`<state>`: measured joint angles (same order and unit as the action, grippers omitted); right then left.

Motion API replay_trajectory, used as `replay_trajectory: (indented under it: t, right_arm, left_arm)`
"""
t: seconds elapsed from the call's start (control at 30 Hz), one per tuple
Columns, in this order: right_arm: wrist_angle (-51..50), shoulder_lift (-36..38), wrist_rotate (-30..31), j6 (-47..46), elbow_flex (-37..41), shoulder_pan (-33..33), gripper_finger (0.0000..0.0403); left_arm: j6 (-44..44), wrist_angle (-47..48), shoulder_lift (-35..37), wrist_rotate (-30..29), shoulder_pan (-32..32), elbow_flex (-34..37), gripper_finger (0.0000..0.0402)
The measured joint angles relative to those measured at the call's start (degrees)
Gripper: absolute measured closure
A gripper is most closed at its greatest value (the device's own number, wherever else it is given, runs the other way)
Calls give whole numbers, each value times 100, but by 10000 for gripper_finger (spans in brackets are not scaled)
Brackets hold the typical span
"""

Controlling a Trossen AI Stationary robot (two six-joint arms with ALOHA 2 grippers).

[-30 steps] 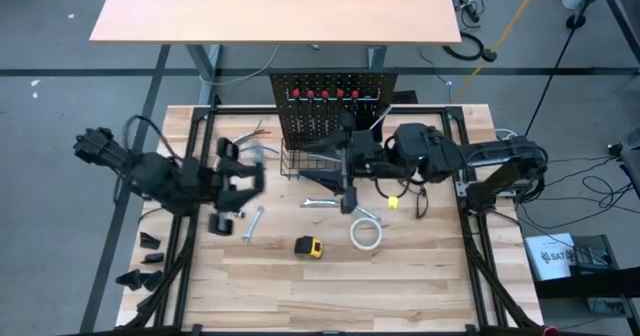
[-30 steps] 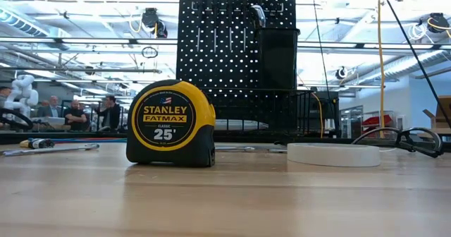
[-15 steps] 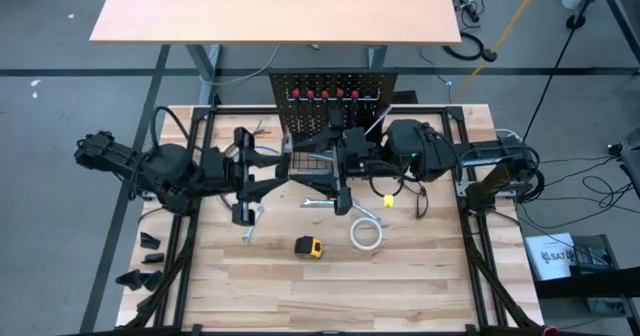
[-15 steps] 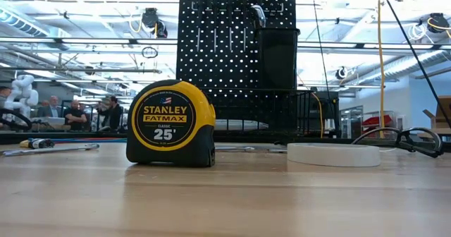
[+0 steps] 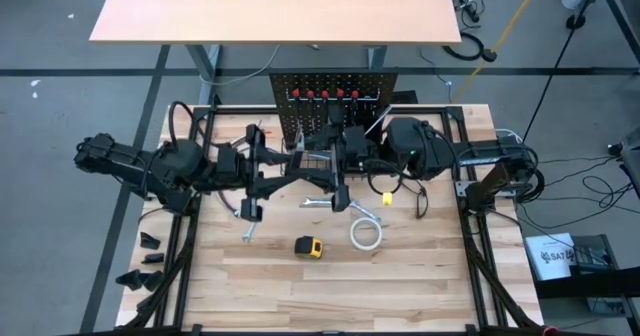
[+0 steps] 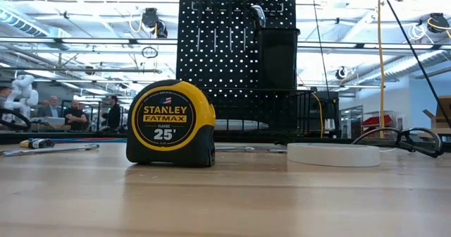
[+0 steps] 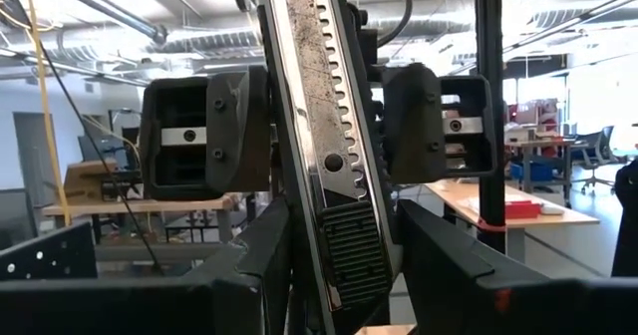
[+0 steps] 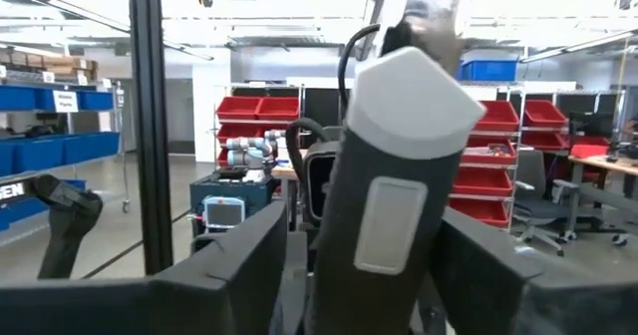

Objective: Hang tools onto peg board
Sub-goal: Put the black utility knife into the pegboard basket

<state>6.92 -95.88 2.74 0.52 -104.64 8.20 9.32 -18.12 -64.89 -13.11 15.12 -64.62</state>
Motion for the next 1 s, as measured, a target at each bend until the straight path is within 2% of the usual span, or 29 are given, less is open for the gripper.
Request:
replay_trajectory:
  t: [0.2, 0.3, 0.43, 0.63, 0.8, 1.0]
  right_arm:
    - [30, 0, 35, -29, 4, -6, 265]
    - [32, 0, 22, -24, 4, -28, 265]
    - [37, 0, 73, 152, 6, -33, 265]
    - [-263, 94, 181, 255, 11, -31, 265]
    - [-688, 372, 941, 530, -8, 129, 265]
    - [-1535, 332, 1863, 598, 1, 363, 265]
  left_arm:
    - [51, 46, 3, 64, -49, 0, 258]
    - [50, 49, 3, -10, -49, 0, 242]
    - [-50, 106, 4, -378, -49, 0, 199]
    - [-218, 929, 283, -572, -49, 1, 170]
    - [-586, 2064, 937, -842, -58, 7, 168]
    - [-1205, 3468, 1830, -1346, -43, 7, 167]
